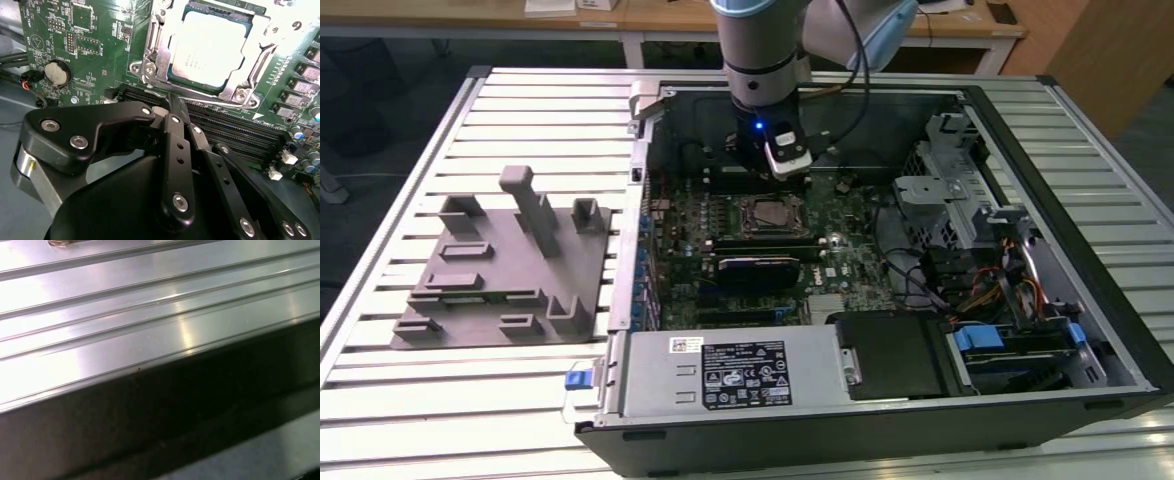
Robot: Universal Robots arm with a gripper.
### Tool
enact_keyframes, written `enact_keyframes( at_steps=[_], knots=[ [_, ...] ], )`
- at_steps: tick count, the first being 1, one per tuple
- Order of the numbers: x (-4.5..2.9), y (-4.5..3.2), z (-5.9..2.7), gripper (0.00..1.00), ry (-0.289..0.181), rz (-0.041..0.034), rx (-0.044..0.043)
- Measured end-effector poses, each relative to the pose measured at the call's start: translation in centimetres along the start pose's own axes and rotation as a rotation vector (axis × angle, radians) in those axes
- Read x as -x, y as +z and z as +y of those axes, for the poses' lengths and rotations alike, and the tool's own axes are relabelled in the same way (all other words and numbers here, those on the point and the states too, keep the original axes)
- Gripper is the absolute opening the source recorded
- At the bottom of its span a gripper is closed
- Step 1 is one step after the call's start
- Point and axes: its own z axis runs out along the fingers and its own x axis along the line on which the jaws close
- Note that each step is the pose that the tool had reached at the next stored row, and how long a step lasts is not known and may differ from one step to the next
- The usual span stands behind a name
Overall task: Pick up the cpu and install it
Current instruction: 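Install the first cpu locking lever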
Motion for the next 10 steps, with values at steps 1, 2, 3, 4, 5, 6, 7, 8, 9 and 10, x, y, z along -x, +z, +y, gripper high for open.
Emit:
enact_keyframes(
  at_steps=[1,2,3,4,5,6,7,8,9,10],
  knots=[
    [-0.01,0.03,-0.01,0.11,0.0,-0.0001,-0.0002],
    [-0.01,0.06,-0.01,0.11,0.0,-0.0002,-0.0003],
    [-0.01,0.07,-0.02,0.11,0.0,-0.0002,-0.0004],
    [-0.01,0.08,-0.02,0.11,0.0,-0.0002,-0.0004],
    [-0.01,0.1,-0.03,0.11,0.0,-0.0002,-0.0002],
    [-0.01,0.11,-0.05,0.11,0.0,-0.0002,0.0],
    [0.0,0.12,-0.08,0.11,0.0,-0.0003,-0.0001],
    [0.01,0.13,-0.11,0.11,0.0,-0.0002,-0.0001],
    [0.02,0.14,-0.14,0.11,0.0,-0.0002,-0.0001],
    [0.03,0.15,-0.19,0.11,0.0,-0.0002,-0.0001]
  ],
)
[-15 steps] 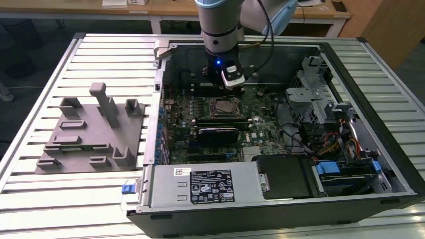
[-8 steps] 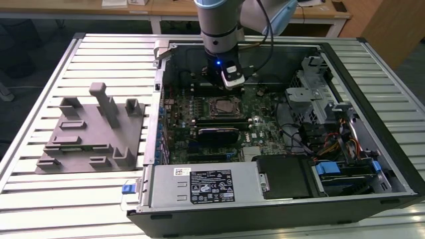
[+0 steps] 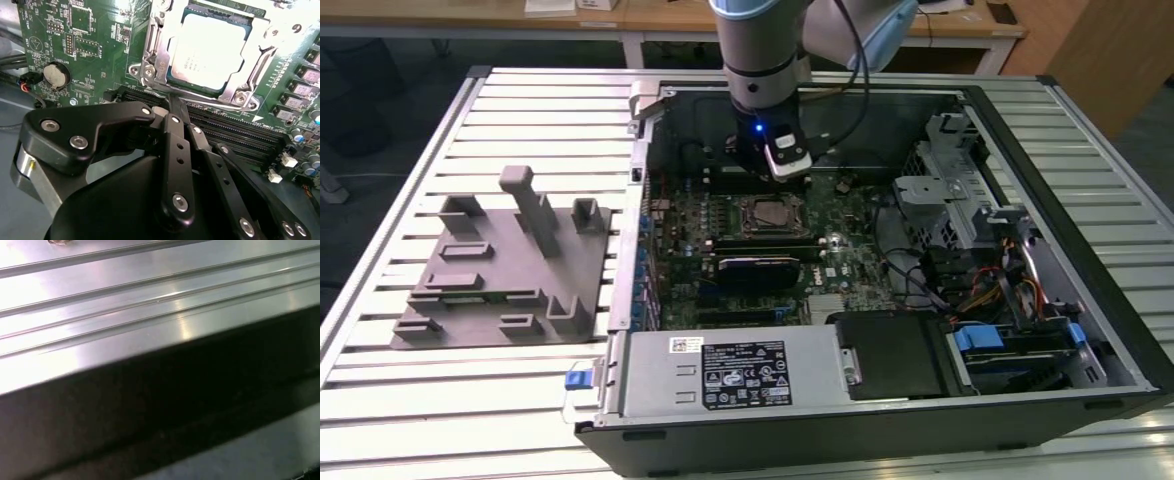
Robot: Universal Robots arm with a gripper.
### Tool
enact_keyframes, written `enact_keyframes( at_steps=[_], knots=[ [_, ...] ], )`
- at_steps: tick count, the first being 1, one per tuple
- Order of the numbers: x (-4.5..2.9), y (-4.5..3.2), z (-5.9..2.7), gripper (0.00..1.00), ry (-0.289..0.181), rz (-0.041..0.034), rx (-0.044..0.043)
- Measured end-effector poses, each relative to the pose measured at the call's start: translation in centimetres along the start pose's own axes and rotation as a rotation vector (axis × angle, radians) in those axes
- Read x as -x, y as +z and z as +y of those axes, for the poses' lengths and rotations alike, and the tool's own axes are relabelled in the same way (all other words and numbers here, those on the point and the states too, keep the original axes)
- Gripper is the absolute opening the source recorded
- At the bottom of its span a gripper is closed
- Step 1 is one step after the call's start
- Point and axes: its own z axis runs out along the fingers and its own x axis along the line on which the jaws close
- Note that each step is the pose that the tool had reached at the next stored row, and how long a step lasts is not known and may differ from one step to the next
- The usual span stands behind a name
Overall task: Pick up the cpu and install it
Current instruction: 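Install the first cpu locking lever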
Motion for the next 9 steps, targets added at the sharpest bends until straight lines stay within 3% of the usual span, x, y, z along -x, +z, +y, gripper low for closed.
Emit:
enact_keyframes(
  at_steps=[9],
  knots=[
    [0.04,0.22,-0.26,0.11,0.0,0.0001,0.0004]
  ],
)
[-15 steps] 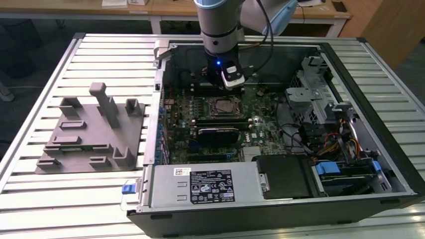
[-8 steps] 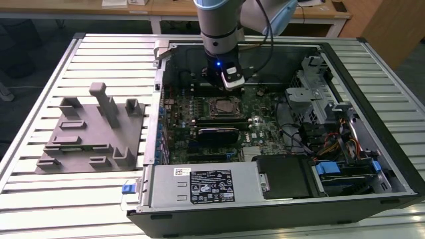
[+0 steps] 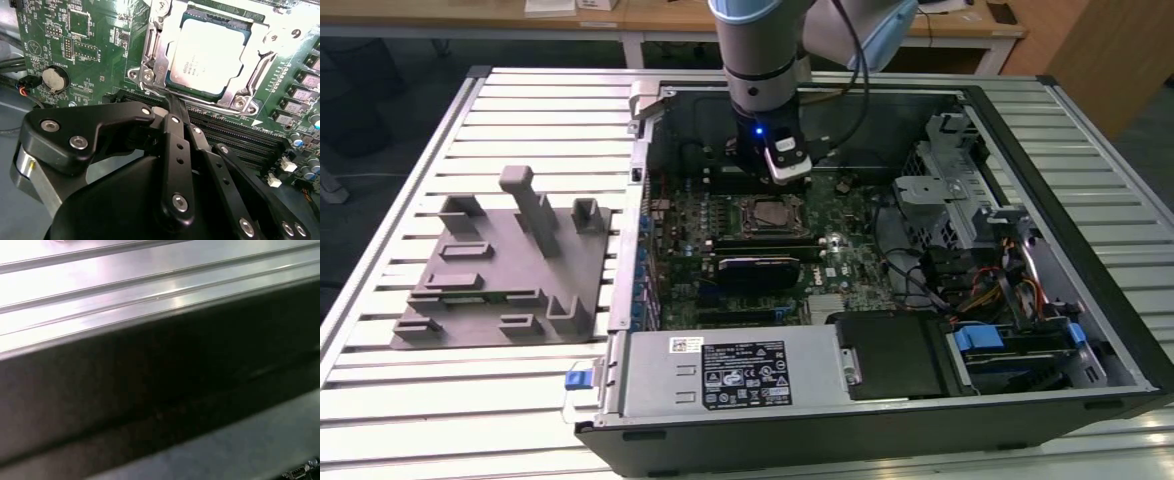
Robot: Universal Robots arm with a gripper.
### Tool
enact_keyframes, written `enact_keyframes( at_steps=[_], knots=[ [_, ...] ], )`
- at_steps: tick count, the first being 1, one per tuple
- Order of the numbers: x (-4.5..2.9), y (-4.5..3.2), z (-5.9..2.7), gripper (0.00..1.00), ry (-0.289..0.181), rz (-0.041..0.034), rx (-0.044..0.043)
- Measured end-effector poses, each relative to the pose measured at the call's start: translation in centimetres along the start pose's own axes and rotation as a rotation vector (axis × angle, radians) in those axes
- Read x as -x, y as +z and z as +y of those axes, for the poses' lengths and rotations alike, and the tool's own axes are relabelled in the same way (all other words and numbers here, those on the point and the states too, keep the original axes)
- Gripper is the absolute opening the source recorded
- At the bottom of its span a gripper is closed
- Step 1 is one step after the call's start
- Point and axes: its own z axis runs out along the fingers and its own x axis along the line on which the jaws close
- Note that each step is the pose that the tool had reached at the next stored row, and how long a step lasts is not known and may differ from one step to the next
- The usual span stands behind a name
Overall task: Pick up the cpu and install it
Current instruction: 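Install the first cpu locking lever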
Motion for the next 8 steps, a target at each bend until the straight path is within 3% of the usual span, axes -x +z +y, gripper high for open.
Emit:
enact_keyframes(
  at_steps=[3,6,8],
  knots=[
    [0.08,0.02,-0.05,0.11,0.001,0.0021,0.006],
    [0.17,0.03,-0.16,0.11,0.006,0.0096,0.0307],
    [0.19,0.03,-0.2,0.11,0.007,0.0108,0.0344]
  ],
)
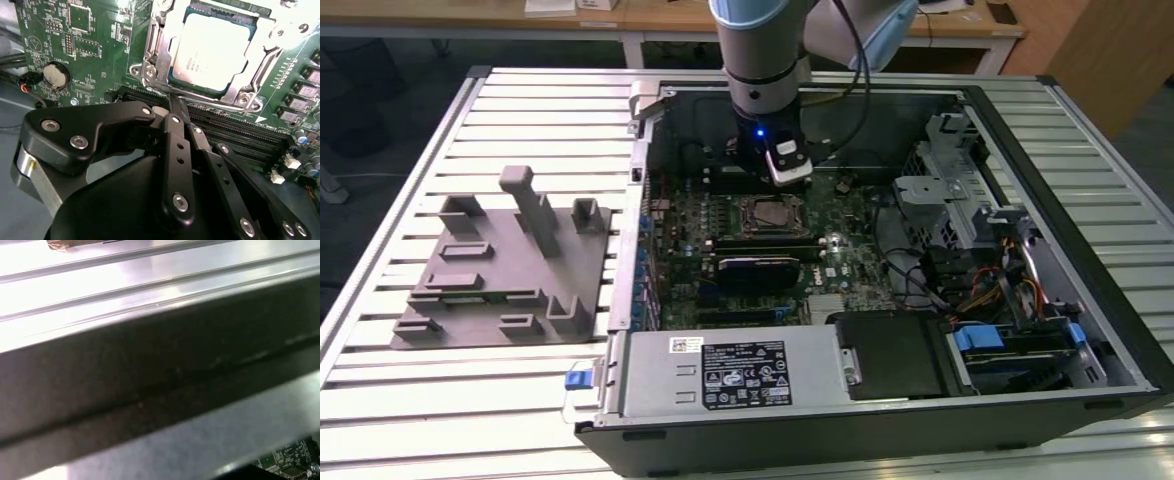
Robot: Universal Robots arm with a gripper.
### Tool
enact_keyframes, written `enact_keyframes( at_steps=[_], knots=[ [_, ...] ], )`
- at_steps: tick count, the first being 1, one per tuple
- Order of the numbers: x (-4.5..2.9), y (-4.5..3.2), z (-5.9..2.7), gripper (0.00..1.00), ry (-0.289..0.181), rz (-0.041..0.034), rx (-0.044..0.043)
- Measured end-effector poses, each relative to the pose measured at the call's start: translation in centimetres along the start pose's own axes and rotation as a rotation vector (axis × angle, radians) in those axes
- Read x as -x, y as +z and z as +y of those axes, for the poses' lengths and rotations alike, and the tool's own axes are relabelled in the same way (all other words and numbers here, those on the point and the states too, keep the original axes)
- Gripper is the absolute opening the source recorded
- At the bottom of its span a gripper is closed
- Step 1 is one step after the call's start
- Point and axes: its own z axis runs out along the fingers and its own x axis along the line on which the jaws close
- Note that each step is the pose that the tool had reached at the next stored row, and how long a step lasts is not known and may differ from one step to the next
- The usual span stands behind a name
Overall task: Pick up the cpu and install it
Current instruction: 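Install the first cpu locking lever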
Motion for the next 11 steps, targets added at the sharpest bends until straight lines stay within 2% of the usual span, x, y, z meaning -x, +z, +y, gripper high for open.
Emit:
enact_keyframes(
  at_steps=[6,11],
  knots=[
    [0.05,-0.32,0.05,0.11,0.0,-0.0007,-0.0026],
    [0.2,-1.36,0.24,0.11,0.0,-0.0009,-0.0026]
  ],
)
